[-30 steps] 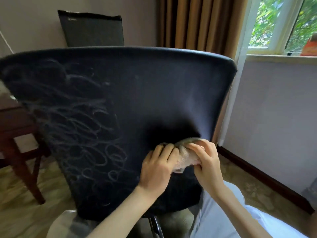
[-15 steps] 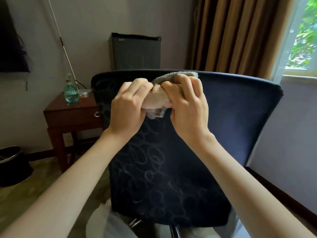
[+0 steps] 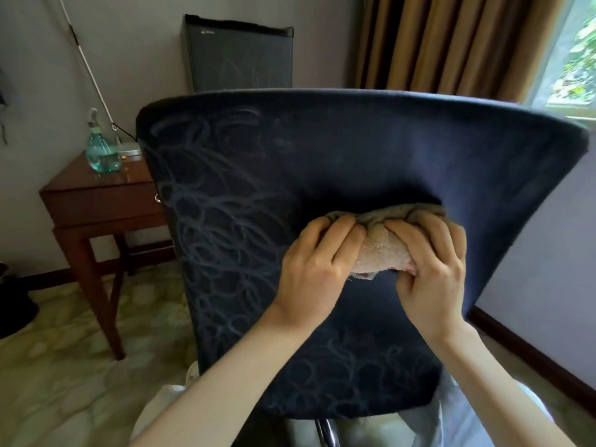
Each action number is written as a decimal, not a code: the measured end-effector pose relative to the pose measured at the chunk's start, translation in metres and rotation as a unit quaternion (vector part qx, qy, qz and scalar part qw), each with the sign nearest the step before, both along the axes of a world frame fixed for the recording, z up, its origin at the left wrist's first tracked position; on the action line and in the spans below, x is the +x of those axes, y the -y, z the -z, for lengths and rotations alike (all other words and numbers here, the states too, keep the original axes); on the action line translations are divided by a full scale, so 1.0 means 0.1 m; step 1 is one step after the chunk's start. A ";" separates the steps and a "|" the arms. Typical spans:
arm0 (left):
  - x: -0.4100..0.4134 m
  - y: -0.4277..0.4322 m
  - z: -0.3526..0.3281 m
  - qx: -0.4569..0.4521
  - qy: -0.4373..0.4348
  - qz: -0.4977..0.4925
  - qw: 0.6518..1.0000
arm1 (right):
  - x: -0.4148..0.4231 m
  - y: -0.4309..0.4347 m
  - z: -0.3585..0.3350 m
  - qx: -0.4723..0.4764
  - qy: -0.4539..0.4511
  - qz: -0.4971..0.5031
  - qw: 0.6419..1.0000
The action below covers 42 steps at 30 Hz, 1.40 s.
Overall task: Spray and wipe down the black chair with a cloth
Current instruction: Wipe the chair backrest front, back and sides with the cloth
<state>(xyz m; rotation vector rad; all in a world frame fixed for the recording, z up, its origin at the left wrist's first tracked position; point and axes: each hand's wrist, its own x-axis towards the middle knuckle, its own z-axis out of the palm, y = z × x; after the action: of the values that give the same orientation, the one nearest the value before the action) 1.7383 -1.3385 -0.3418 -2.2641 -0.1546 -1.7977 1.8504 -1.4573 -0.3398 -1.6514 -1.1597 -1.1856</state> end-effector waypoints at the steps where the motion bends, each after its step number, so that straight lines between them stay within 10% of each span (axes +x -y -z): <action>1: 0.02 0.03 0.06 0.002 -0.006 0.001 1.000 | 0.02 0.03 0.07 -0.002 -0.007 0.001 1.000; 11: 0.12 0.32 0.56 -0.028 -0.135 0.015 0.990 | 0.10 0.34 0.67 -0.056 -0.101 -0.028 0.993; 23: -1.00 -0.07 -1.18 0.007 0.006 -0.104 0.994 | -0.87 -0.21 -1.13 0.009 0.067 -0.093 0.993; 42: -0.79 -0.47 1.26 -0.048 -0.127 -0.040 0.990 | -0.65 -0.45 1.34 -0.149 -0.088 -0.106 0.979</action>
<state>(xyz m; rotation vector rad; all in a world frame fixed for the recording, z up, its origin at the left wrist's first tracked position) 1.6597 -1.2914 -0.4674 -2.4901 -0.2874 -1.4771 1.7857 -1.4121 -0.4734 -1.7594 -1.4092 -0.7433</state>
